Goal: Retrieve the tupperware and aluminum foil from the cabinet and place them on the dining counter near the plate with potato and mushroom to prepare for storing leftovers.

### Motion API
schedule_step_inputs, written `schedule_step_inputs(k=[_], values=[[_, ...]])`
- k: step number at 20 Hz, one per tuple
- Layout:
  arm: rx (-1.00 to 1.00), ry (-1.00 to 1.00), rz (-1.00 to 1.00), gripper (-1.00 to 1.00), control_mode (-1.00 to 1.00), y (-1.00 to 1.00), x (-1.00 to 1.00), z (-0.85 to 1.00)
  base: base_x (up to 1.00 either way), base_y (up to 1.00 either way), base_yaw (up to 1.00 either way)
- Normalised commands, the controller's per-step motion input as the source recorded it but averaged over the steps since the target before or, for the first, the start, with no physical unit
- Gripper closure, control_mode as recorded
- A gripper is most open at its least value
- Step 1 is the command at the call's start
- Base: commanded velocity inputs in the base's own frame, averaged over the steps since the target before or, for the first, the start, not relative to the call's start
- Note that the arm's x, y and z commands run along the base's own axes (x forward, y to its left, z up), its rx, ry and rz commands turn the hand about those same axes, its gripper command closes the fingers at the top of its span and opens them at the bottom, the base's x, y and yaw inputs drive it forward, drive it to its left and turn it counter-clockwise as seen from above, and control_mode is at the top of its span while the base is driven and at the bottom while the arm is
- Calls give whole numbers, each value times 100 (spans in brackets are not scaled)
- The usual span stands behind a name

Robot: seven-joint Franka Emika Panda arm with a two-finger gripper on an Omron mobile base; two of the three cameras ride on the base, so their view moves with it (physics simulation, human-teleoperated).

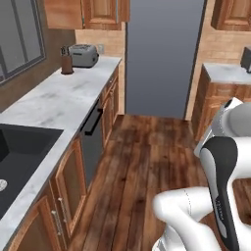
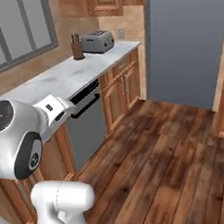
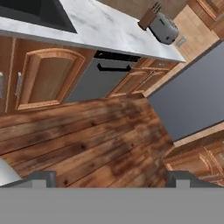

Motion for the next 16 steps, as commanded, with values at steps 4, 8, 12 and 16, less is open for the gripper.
schedule_step_inputs(k=[4,8,12,16], values=[[0,0,0,-100,100,0,0,0,100,-54,28],[0,0,0,-100,100,0,0,0,100,-77,20],[0,0,0,-100,100,0,0,0,100,-72,25],[0,0,0,-100,100,0,0,0,100,-61,29]])
